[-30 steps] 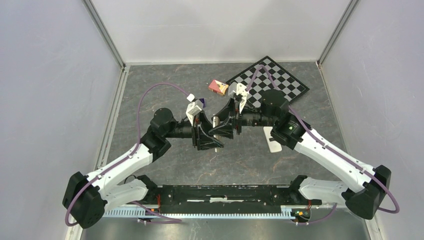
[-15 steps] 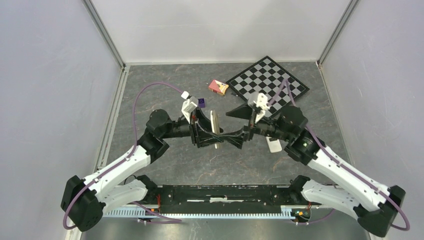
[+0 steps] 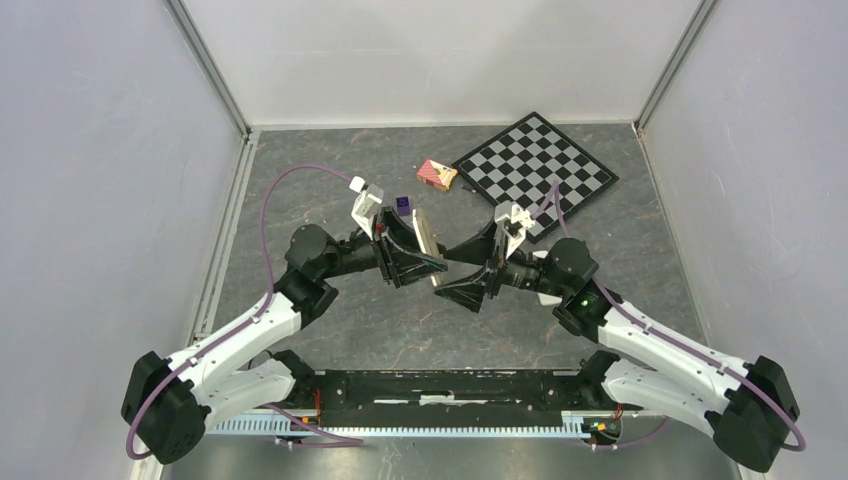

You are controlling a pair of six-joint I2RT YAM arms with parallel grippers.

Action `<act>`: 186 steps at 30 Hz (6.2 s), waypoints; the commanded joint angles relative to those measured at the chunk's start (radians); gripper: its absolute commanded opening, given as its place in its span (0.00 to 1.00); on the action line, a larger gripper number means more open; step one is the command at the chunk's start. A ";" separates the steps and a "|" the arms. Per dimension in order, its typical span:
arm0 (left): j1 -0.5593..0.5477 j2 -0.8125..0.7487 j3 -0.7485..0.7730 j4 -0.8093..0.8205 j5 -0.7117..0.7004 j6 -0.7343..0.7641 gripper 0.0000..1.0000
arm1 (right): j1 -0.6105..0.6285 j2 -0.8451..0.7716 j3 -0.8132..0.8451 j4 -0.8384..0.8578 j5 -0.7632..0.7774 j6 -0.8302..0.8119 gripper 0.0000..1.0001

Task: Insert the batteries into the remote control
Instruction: Adjust the remote control, then remove the battery cover from the remote control.

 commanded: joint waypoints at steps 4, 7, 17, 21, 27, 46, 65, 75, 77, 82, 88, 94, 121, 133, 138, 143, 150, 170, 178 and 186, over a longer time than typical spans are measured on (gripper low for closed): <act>-0.002 -0.004 0.004 0.095 0.037 -0.015 0.38 | 0.000 0.068 0.025 0.343 -0.079 0.235 0.98; -0.001 -0.013 0.005 0.096 0.038 0.010 0.39 | 0.003 0.113 0.056 0.333 -0.105 0.273 0.91; -0.001 -0.031 0.014 0.099 0.024 0.051 0.39 | 0.009 0.150 0.080 0.266 -0.099 0.253 0.71; -0.002 -0.039 0.015 0.093 0.018 0.061 0.42 | 0.009 0.152 0.095 0.272 -0.104 0.261 0.46; -0.001 -0.069 0.022 0.009 -0.045 0.095 0.86 | 0.009 0.150 0.120 0.186 -0.105 0.145 0.24; -0.001 -0.020 0.277 -0.791 -0.275 0.056 0.81 | 0.051 0.155 0.194 -0.302 0.248 -0.746 0.09; 0.030 -0.084 0.257 -0.910 -0.328 0.065 0.67 | 0.052 0.167 0.190 -0.376 0.199 -0.831 0.07; 0.036 -0.050 0.244 -0.904 -0.267 0.058 0.54 | 0.063 0.176 0.195 -0.377 0.186 -0.849 0.06; 0.036 -0.027 0.242 -0.907 -0.269 0.056 0.56 | 0.070 0.179 0.197 -0.380 0.183 -0.859 0.06; 0.037 -0.002 0.236 -0.902 -0.288 0.058 0.44 | 0.076 0.178 0.194 -0.382 0.199 -0.866 0.06; 0.064 -0.037 0.235 -0.912 -0.288 0.066 0.49 | 0.077 0.179 0.194 -0.389 0.209 -0.867 0.05; 0.077 -0.038 0.222 -0.898 -0.248 0.059 0.41 | 0.076 0.179 0.195 -0.391 0.212 -0.871 0.05; 0.067 0.012 -0.360 -0.066 -0.377 -0.170 0.02 | 0.006 0.038 -0.190 -0.204 0.464 0.300 0.72; 0.066 0.096 -0.360 -0.263 -0.413 -0.236 0.02 | 0.006 0.234 -0.300 0.182 0.326 0.435 0.33; 0.067 0.129 -0.336 -0.320 -0.425 -0.233 0.02 | 0.008 0.308 -0.268 0.201 0.324 0.435 0.36; 0.066 0.148 -0.318 -0.353 -0.428 -0.214 0.02 | 0.014 0.376 -0.261 0.250 0.319 0.435 0.43; 0.067 0.135 -0.309 -0.396 -0.432 -0.194 0.02 | 0.016 0.426 -0.251 0.304 0.309 0.434 0.30; 0.067 0.126 -0.320 -0.408 -0.424 -0.179 0.02 | 0.026 0.528 -0.212 0.297 0.320 0.445 0.35; 0.067 0.122 -0.324 -0.408 -0.424 -0.180 0.02 | 0.026 0.564 -0.225 0.360 0.296 0.471 0.40; 0.066 0.115 -0.329 -0.408 -0.420 -0.183 0.02 | 0.026 0.598 -0.223 0.391 0.283 0.480 0.43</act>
